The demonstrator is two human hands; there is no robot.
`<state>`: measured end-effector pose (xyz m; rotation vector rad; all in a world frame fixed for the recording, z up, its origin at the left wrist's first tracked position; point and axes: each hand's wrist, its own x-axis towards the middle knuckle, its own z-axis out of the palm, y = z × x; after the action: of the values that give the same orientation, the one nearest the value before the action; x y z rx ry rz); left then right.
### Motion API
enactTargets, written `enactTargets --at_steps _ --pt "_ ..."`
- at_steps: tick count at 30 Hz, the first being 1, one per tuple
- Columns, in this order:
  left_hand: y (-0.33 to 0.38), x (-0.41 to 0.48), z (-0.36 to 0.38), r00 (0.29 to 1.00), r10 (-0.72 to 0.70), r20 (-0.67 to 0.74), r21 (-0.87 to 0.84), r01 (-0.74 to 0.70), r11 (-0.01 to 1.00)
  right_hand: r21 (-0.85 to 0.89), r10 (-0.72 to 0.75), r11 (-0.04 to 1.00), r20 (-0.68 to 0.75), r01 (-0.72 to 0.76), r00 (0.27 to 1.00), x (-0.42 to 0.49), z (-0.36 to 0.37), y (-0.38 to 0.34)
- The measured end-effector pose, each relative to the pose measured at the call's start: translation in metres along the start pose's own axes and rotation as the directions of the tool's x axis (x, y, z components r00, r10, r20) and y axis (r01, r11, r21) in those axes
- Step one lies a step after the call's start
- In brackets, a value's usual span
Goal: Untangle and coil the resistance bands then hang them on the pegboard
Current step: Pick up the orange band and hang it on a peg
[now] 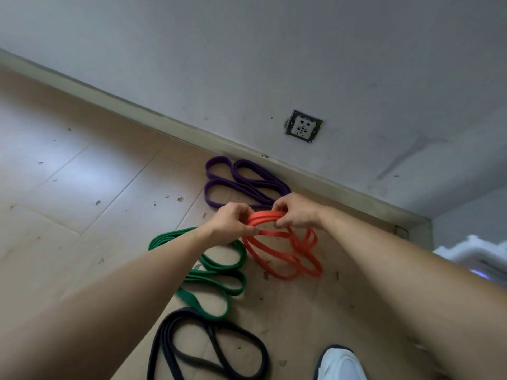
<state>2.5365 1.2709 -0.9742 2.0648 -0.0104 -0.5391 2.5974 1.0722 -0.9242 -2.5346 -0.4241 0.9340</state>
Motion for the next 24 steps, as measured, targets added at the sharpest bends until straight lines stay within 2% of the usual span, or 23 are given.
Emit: enactTargets --at_steps 3,7,15,19,22,24 --pt "0.030 -0.015 -0.006 0.997 0.070 -0.037 0.014 -0.069 0.998 -0.028 -0.040 0.999 0.044 0.041 0.998 -0.025 -0.028 -0.012" --pt "0.072 -0.041 -0.020 0.987 0.148 -0.064 0.120 -0.140 0.983 -0.041 -0.070 0.997 0.067 0.073 0.995 -0.062 -0.064 -0.033" --pt "0.153 -0.106 -0.055 0.957 0.252 -0.144 0.165 -0.228 0.960 0.099 -0.233 0.967 -0.048 0.237 0.971 -0.153 -0.122 -0.078" --pt "0.186 -0.141 -0.070 0.930 0.337 -0.150 0.053 -0.332 0.942 0.143 -0.330 0.930 -0.085 0.339 0.940 -0.201 -0.146 -0.107" --pt "0.207 -0.162 -0.080 0.884 0.389 -0.259 0.052 -0.389 0.920 0.126 -0.364 0.918 -0.107 0.376 0.925 -0.230 -0.160 -0.124" --pt "0.221 -0.175 -0.084 0.890 0.395 -0.227 -0.026 -0.411 0.911 0.132 -0.384 0.908 -0.122 0.398 0.915 -0.246 -0.169 -0.135"
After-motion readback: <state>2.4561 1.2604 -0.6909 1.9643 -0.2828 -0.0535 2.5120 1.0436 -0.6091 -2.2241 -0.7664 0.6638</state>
